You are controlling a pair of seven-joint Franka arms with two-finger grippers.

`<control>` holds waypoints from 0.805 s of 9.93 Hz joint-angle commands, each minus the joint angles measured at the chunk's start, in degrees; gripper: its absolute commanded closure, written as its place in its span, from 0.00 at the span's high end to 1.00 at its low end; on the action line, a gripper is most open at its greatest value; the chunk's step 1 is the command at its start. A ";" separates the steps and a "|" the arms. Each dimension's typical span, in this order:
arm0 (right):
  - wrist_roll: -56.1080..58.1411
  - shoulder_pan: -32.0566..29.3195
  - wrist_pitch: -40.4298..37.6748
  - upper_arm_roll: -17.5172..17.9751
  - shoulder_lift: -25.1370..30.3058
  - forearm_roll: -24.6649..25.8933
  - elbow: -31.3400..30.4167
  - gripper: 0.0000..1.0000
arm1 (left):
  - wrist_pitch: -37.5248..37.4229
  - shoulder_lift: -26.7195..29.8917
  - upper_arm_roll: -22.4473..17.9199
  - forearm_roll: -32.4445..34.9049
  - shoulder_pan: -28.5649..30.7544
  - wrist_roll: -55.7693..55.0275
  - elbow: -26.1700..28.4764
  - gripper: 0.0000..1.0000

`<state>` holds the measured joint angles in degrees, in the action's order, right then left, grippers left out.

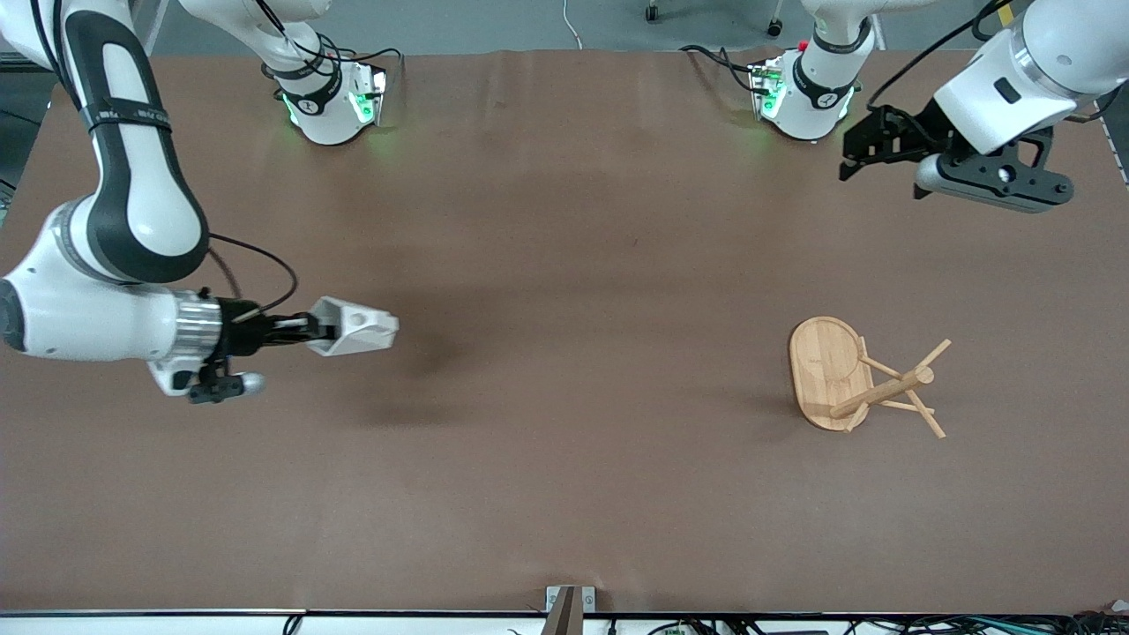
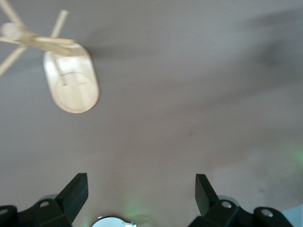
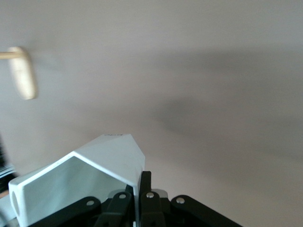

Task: Hang cup on rack
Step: 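Lift the cup with the right gripper while the left gripper approaches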

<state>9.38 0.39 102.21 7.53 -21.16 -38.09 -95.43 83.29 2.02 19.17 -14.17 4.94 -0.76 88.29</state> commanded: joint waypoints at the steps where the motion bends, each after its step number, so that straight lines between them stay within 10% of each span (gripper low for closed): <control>1: -0.85 -0.39 -0.17 6.68 -0.37 -12.39 -0.11 0.01 | 1.87 -1.66 1.40 -4.61 -1.68 8.62 0.47 1.00; 8: -1.83 2.42 3.50 17.86 -1.95 -28.26 -0.02 0.01 | 26.80 -1.14 14.64 -10.79 -4.85 30.92 10.92 1.00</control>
<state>7.62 2.46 103.68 23.23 -23.06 -64.28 -95.51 105.22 -0.47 30.72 -24.27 -0.50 28.20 94.61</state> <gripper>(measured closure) 0.956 0.000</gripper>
